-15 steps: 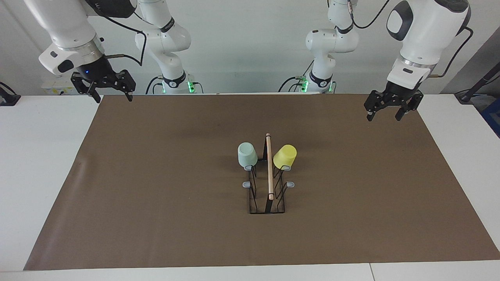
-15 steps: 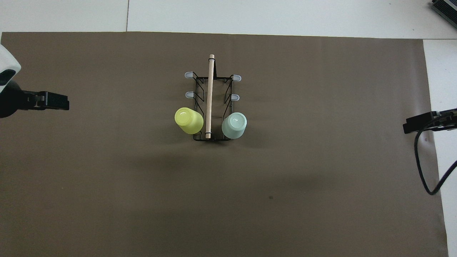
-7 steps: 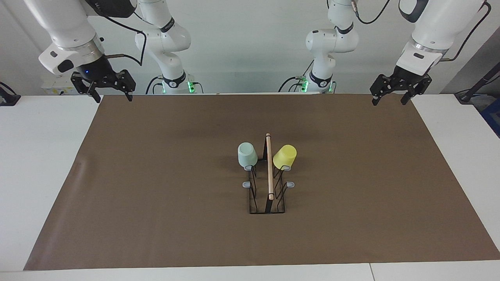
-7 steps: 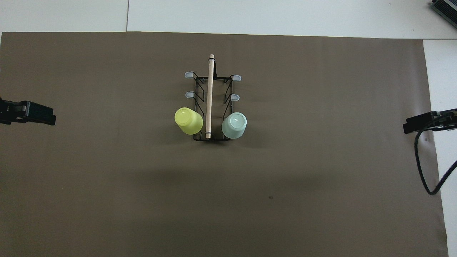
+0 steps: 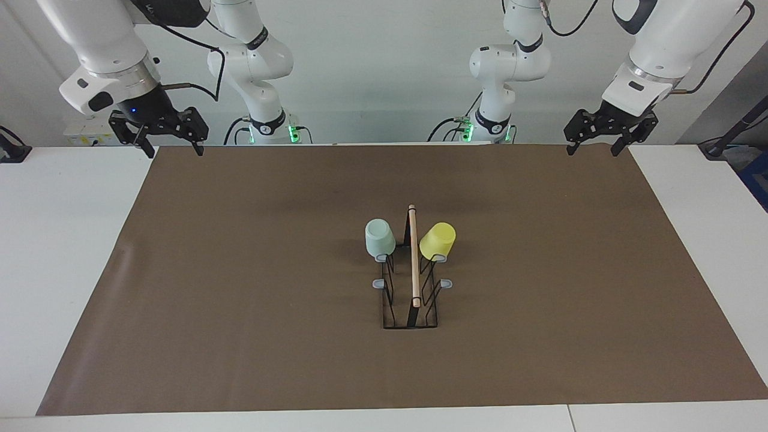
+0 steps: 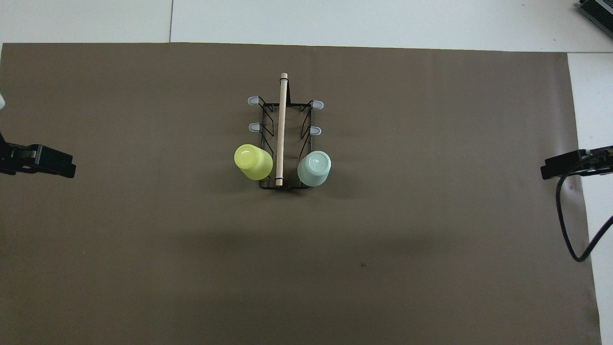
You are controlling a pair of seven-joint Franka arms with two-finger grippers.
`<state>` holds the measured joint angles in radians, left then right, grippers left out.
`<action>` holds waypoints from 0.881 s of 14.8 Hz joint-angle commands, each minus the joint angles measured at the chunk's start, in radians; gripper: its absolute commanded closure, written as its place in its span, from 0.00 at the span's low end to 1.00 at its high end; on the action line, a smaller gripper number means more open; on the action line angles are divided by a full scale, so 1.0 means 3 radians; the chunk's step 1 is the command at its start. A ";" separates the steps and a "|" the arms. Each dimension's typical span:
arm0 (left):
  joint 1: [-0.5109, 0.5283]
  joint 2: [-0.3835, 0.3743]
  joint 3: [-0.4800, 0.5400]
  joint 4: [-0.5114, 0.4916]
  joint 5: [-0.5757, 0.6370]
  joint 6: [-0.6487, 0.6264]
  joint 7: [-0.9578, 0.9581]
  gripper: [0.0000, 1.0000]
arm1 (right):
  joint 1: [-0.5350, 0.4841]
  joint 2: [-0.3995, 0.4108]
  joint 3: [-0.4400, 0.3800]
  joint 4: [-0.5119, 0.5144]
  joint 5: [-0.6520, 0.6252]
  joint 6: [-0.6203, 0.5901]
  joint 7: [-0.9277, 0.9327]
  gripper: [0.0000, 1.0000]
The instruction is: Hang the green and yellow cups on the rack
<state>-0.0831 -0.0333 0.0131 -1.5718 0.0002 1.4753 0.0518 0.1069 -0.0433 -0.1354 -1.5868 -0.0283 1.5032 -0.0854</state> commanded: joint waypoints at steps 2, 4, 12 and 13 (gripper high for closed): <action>0.0062 -0.0042 -0.0033 -0.0028 -0.0057 -0.0004 0.0068 0.00 | -0.0019 -0.0081 0.0012 -0.0095 -0.0008 0.0046 -0.0073 0.00; 0.0062 -0.0042 -0.0033 -0.0027 -0.0057 0.0006 0.0068 0.00 | -0.0019 -0.0081 0.0012 -0.0095 -0.0008 0.0046 -0.0073 0.00; 0.0062 -0.0037 -0.0039 -0.0038 -0.0067 0.0083 0.0068 0.00 | -0.0019 -0.0081 0.0012 -0.0095 -0.0008 0.0046 -0.0073 0.00; 0.0062 -0.0042 -0.0034 -0.0043 -0.0067 0.0093 0.0068 0.00 | -0.0019 -0.0081 0.0012 -0.0095 -0.0008 0.0046 -0.0073 0.00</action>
<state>-0.0831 -0.0339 0.0130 -1.5718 -0.0010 1.4822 0.0550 0.1069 -0.0433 -0.1354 -1.5868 -0.0283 1.5032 -0.0854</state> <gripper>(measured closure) 0.000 0.000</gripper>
